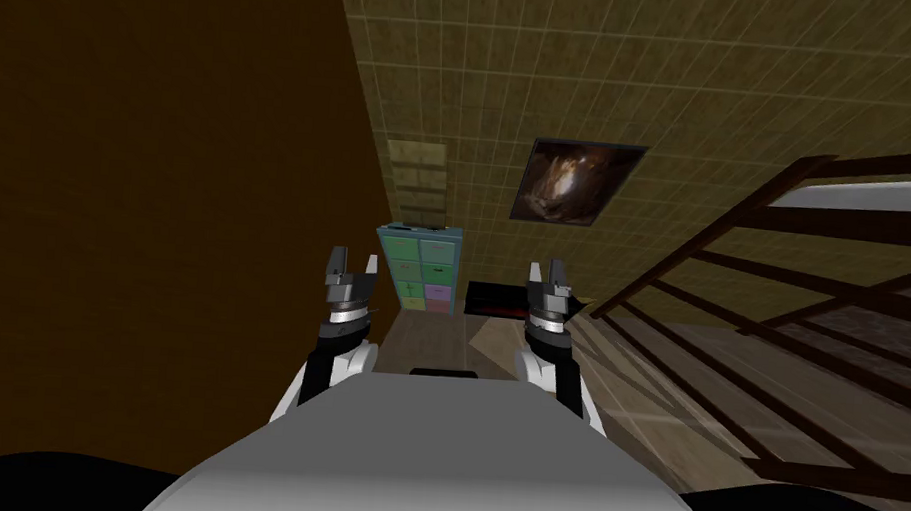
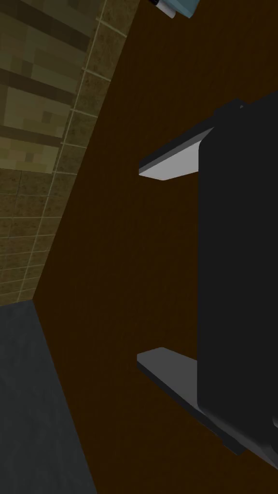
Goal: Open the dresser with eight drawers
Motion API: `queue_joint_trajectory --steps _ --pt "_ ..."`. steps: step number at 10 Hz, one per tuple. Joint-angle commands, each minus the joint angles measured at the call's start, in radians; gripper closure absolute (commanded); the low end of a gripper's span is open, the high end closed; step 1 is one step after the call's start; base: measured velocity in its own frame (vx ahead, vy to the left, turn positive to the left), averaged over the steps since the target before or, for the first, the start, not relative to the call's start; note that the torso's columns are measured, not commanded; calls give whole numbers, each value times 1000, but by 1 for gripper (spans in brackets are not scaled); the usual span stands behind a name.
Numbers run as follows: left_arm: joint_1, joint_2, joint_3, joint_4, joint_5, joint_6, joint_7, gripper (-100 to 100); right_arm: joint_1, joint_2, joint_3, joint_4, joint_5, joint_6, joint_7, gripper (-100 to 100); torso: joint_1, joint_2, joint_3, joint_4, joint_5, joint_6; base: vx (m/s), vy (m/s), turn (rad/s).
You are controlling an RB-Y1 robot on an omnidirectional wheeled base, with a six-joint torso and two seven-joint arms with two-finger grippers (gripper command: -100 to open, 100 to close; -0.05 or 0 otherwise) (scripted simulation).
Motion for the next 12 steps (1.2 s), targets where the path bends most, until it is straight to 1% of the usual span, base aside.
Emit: queue_joint_trajectory --steps 1,3,4,6,7,8,9,10,11,12 --pt "1 0 0 0 0 0 0 0 1 0 0 0 0 0 0 0 -1 17 -95 36 0 0 182 -11 -27" --pt "0 0 0 0 0 0 0 0 0 0 0 0 0 0 0 0 4 201 -336 182 1 -1 71 -4 -31" --pt "-6 0 1 0 0 0 0 0 0 0 0 0 0 0 0 0 -1 287 -474 257 0 -6 71 11 -12" --pt "-8 0 1 0 0 0 0 0 0 0 0 0 0 0 0 0 -3 421 -776 402 -1 -2 32 5 -13" --pt "-11 0 2 0 0 0 0 0 0 0 0 -1 0 0 0 0 3 484 -924 475 4 -2 33 -34 -41" --pt "-20 0 2 0 0 0 0 0 0 0 0 -1 0 0 0 0 27 567 -1056 554 16 -3 75 -77 -48" --pt "-28 -2 3 0 0 0 0 0 0 0 0 -1 0 0 0 0 45 655 -1190 632 23 -5 108 -97 -67" --pt "-39 36 4 11 0 -2 -1 -100 0 0 0 -1 0 0 0 0 58 743 -1321 712 30 -6 142 -105 -50" --pt "-42 62 4 22 -1 -4 -1 -100 0 0 0 0 0 0 0 0 58 786 -1387 748 29 -5 95 -55 -2" --pt "-47 86 4 37 -1 -6 -2 -100 0 0 0 0 0 0 0 0 53 795 -1407 759 27 -4 28 -5 -7"
